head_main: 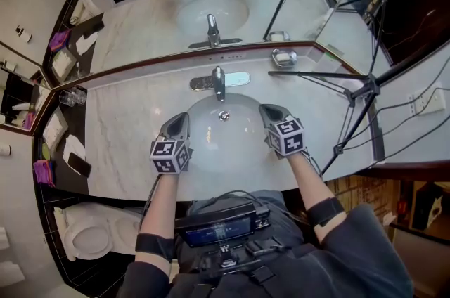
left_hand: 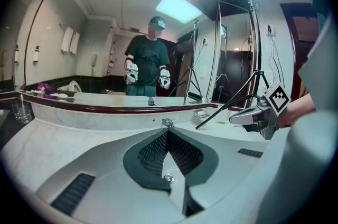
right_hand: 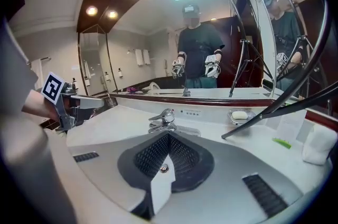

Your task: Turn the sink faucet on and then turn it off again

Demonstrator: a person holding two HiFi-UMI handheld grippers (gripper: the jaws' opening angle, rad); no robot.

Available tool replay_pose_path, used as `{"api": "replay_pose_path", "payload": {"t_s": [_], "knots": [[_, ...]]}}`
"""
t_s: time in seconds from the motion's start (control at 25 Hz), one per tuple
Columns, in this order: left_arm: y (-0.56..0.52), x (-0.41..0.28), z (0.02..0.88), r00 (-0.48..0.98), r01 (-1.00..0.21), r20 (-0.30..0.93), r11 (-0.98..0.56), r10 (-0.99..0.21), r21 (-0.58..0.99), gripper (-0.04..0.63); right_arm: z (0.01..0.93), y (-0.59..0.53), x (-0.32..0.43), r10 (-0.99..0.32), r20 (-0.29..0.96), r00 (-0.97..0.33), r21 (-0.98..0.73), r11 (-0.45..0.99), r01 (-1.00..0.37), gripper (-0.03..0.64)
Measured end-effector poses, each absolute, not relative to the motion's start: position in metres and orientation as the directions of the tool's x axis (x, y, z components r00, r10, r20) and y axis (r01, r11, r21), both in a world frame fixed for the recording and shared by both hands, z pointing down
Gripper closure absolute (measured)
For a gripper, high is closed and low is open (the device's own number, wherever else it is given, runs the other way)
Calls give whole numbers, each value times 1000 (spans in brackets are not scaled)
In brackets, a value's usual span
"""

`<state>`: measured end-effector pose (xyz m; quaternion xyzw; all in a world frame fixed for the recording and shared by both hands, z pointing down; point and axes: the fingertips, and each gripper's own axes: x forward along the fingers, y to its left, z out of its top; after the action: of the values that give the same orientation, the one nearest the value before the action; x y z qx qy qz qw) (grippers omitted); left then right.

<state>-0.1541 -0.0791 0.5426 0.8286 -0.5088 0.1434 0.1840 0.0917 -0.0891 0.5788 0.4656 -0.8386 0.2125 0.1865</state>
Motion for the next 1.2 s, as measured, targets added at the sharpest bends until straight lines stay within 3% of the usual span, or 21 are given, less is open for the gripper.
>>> {"api": "replay_pose_path", "payload": {"t_s": [0.24, 0.48, 0.56, 0.88, 1.2], "knots": [[-71, -145, 543, 486, -871, 423, -464, -765, 162, 595, 581, -87, 92, -700, 512, -498, -207, 463, -862, 598], [-73, -145, 554, 455, -875, 449, -478, -769, 69, 595, 587, -85, 88, -684, 524, -507, -209, 473, -856, 598], [-76, -142, 557, 458, -867, 460, -497, -761, 41, 534, 587, -83, 89, -681, 528, -507, -206, 477, -855, 598], [-108, -104, 567, 510, -765, 505, -636, -697, -105, 404, 588, -86, 98, -689, 533, -491, -200, 462, -864, 598], [-145, -70, 599, 448, -536, 568, -716, -691, -448, 350, 592, -87, 119, -704, 549, -450, -183, 424, -887, 598]]}}
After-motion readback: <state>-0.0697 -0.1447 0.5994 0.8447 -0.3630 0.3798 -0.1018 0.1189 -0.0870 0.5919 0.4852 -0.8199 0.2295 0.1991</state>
